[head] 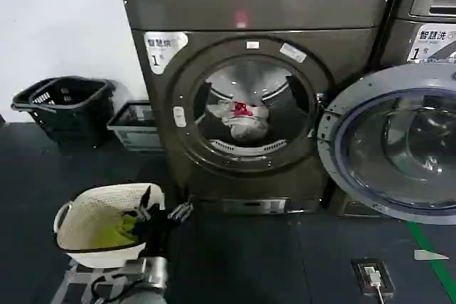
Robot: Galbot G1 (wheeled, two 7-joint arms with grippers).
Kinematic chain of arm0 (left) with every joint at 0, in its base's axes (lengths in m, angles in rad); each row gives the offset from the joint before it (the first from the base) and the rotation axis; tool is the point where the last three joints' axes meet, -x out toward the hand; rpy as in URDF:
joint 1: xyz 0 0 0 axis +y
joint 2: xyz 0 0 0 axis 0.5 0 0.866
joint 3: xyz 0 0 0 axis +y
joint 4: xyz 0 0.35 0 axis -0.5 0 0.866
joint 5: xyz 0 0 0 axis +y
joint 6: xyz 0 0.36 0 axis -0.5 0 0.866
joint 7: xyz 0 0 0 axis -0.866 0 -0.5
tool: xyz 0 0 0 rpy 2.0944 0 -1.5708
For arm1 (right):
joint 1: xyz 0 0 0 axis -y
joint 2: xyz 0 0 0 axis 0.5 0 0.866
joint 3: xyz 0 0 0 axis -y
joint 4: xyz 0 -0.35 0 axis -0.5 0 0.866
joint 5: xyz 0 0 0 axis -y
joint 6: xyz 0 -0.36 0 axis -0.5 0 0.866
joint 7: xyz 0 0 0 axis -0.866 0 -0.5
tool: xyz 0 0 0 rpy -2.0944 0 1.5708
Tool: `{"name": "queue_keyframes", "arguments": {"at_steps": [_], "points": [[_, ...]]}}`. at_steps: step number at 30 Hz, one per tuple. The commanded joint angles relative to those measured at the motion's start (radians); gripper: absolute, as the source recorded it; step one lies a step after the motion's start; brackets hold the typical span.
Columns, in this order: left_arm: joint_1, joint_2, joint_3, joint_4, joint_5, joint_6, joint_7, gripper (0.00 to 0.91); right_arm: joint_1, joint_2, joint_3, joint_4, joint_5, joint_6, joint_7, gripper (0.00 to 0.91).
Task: Grasp the clothes from the dryer.
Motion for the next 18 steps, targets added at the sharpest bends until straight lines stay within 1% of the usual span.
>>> {"name": "queue_keyframes", "arguments": {"at_steps": [1,3,8,18], "points": [[0.009,-0.001,0.003,-0.011,0.007,-0.001,0.004,0.907,0.006,0.003,-0.016,-0.006,-0.043,0.051,-0.024,0.907],[0.007,-0.004,0.002,-0.012,0.007,-0.001,0.004,0.907,0.003,0.003,-0.013,-0.005,-0.039,0.045,-0.008,0.907],[0.003,-0.005,0.0,-0.01,0.006,0.001,0.004,0.907,-0.005,0.004,0.002,-0.016,-0.04,0.044,-0.005,0.907],[0.002,-0.005,-0.004,-0.023,-0.001,0.007,0.002,0.907,-0.011,0.014,0.015,-0.018,-0.033,0.044,-0.017,0.907]]}}
